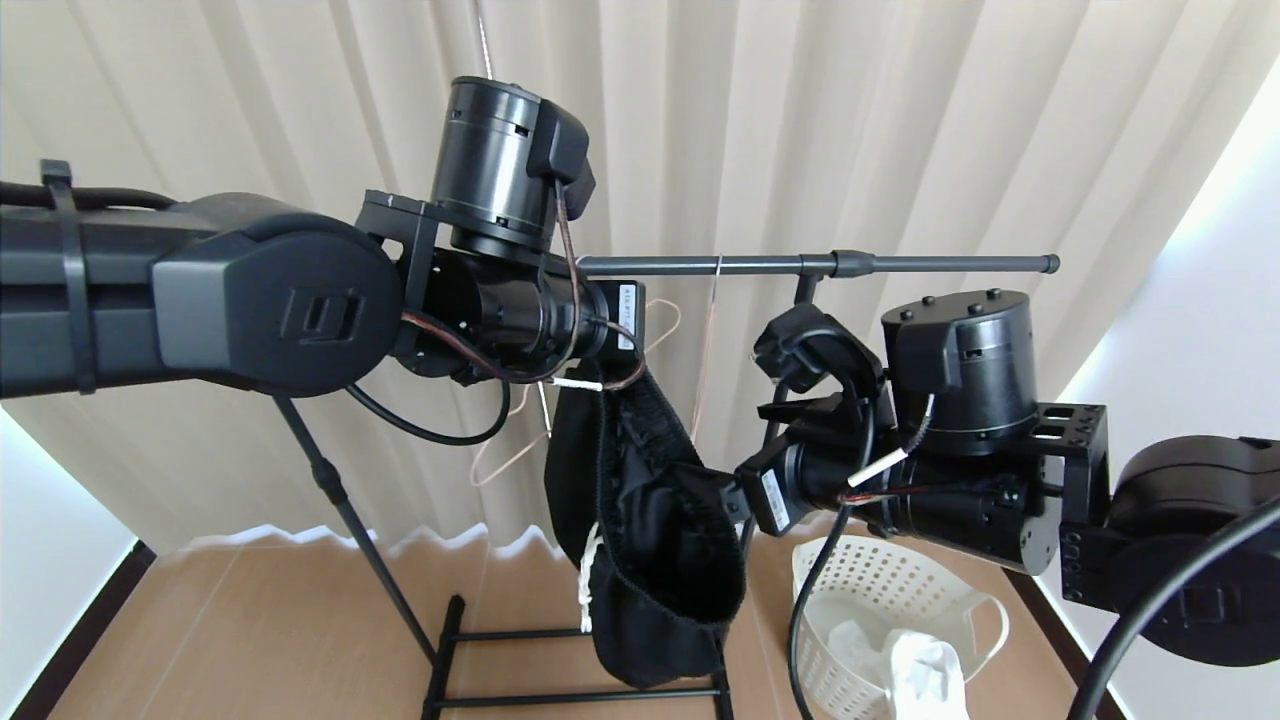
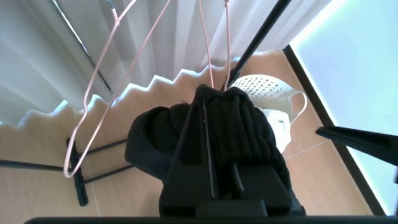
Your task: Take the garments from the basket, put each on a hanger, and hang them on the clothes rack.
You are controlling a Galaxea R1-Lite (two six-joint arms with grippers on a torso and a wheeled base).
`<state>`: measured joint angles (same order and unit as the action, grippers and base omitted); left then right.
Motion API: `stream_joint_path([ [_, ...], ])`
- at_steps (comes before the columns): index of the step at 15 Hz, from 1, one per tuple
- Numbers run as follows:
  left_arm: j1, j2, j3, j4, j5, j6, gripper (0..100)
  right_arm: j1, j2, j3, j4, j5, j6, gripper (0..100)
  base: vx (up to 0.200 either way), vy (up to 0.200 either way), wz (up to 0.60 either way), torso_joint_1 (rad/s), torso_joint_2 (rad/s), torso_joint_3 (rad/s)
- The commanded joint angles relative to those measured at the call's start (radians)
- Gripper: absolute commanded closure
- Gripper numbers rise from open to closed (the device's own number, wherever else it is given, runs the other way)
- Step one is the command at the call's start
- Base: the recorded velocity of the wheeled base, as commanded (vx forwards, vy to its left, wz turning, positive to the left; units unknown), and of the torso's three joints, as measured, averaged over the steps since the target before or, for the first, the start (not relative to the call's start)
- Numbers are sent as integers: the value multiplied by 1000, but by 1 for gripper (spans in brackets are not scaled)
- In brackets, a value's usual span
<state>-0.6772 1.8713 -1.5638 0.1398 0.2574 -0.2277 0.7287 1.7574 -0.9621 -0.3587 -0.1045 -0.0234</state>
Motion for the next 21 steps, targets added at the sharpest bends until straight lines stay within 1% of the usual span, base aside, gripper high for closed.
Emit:
stream_joint_path([
  [1, -18, -20, 2, 0, 0, 4, 100, -6, 66, 25, -12, -1, 0, 0, 0, 0, 0, 0, 0, 0],
  [2, -19, -23, 2, 0, 0, 5, 100, -9, 71, 28, -16, -1, 0, 0, 0, 0, 0, 0, 0, 0],
  [5, -27, -49, 22, 0, 0, 21, 100, -45, 88, 100, -71, -1, -21, 0, 0, 0, 0, 0, 0, 0],
  [10, -28, -67, 38, 0, -1, 30, 100, -51, 74, 145, -101, -6, -33, 0, 0, 0, 0, 0, 0, 0],
  [11, -28, -67, 44, 1, -1, 30, 100, -51, 66, 148, -105, -6, -32, 100, 0, 0, 0, 0, 0, 0],
  [14, -28, -73, 82, 1, -3, 37, 100, -72, 37, 187, -166, 0, -26, 100, 0, 0, 0, 0, 0, 0],
  [16, -27, -75, 146, 0, -9, 64, 100, -92, 16, 237, -230, -9, -27, 100, 0, 0, 0, 0, 0, 0],
  [17, -25, -75, 168, -2, -9, 73, 100, -100, 11, 246, -240, -12, -27, 100, 0, 0, 0, 0, 0, 0],
  [18, -22, -77, 215, -8, -12, 80, 100, -117, -12, 250, -246, -20, -26, 100, 0, 0, 0, 0, 0, 0],
  [19, -22, -75, 220, -11, -12, 80, 100, -118, -13, 250, -246, -20, -26, 100, 0, 0, 0, 0, 0, 0],
  [20, -22, -75, 260, -35, -18, 87, 100, -130, -19, 250, -247, -24, -4, 100, 0, 0, 0, 0, 0, 0],
  [21, -22, -78, 338, -80, -21, 125, 100, -135, -18, 250, -247, -58, 42, 100, 0, 0, 0, 0, 0, 0],
])
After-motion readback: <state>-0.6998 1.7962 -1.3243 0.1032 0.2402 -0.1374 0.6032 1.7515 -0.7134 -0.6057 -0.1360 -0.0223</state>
